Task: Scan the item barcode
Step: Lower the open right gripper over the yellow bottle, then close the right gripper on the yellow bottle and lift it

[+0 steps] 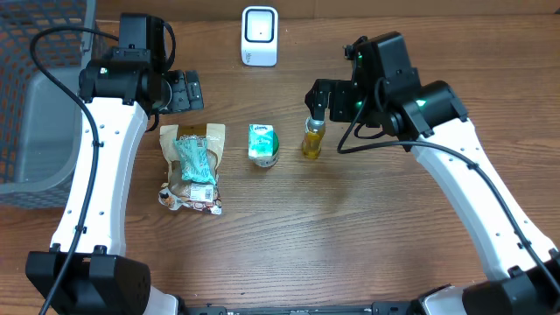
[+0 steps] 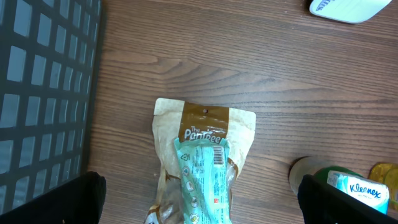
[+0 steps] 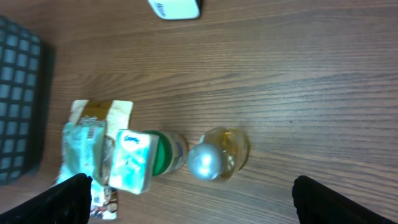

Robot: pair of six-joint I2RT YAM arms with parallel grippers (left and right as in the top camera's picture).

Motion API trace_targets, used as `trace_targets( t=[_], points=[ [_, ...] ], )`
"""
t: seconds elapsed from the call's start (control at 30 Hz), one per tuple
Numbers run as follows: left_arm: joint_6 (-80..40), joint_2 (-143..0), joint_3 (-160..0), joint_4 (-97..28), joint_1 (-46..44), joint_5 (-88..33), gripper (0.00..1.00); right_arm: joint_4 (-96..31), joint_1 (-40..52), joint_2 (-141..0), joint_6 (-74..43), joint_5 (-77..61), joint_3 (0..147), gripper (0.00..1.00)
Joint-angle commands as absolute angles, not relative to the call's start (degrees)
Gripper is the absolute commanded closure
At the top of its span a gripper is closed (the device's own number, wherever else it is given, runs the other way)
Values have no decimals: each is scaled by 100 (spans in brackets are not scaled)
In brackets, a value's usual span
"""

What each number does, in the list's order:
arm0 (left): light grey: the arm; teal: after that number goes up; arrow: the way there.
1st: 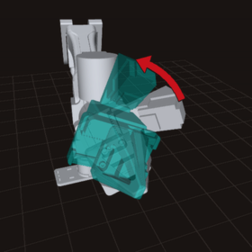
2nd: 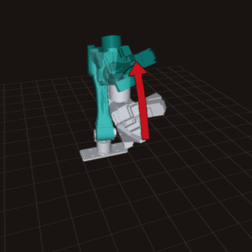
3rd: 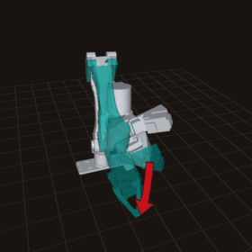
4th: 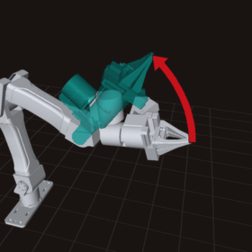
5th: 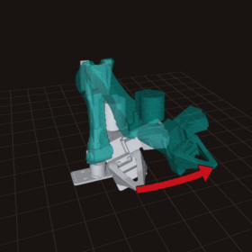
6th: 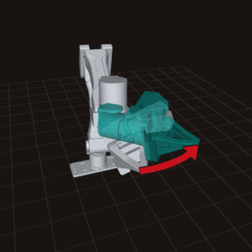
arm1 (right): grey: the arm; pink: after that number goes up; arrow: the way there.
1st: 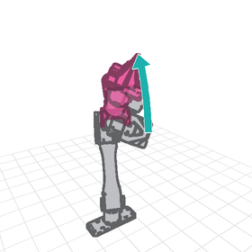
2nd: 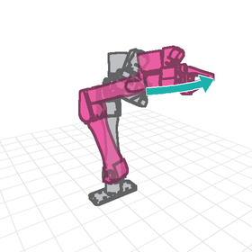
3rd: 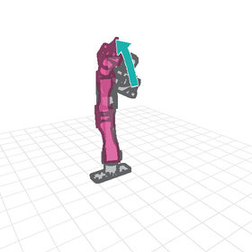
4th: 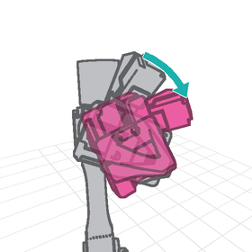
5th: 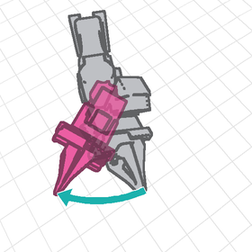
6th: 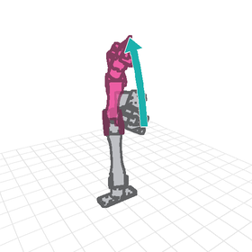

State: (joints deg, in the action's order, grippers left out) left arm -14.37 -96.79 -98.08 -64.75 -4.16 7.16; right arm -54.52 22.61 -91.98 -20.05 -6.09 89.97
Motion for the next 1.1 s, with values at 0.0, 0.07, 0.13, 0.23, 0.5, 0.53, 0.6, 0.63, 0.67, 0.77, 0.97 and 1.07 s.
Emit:
trace_targets(
  t=[0.0,0.07,0.13,0.23,0.5,0.53,0.6,0.63,0.67,0.77,0.97,1.07],
  points=[
    [-1328,-9664,-9926,-6464,-454,790,0,-5400,2386,-9520,-2130,-342,8967,0],
    [-1328,-9664,-9926,-6464,-454,790,0,-5380,2440,-9682,-2130,-259,8967,0],
    [-1328,-9664,-9926,-6464,-454,790,0,-5347,2464,-9821,-2128,-259,8967,0],
    [-1328,-9664,-9926,-6466,-451,790,0,-5275,2480,-10027,-2130,-261,8967,0],
    [-1328,-9664,-9926,-6466,-454,790,0,-5212,2482,-10269,-2276,-261,8967,0],
    [-1328,-9664,-9926,-6466,-454,790,0,-5212,2482,-10276,-2276,-261,8967,0],
    [-1328,-9664,-9926,-6466,-454,790,0,-5207,2482,-10280,-2276,-261,8967,0],
    [-1328,-9664,-9926,-6466,-454,790,0,-5203,2482,-10280,-2279,-261,8967,0],
    [-1328,-9664,-9926,-6464,-454,790,0,-5199,2482,-10280,-2276,-261,8967,0],
    [-1328,-9664,-9926,-6466,-454,790,0,-5192,2482,-10291,-2276,-261,8960,0],
    [-1328,-9664,-9926,-6466,-454,790,1,-5210,2482,-10322,-2276,-263,8956,0],
    [-1328,-9664,-9926,-6464,-454,790,0,-5221,2482,-10333,-2276,-266,8925,0]
  ],
)
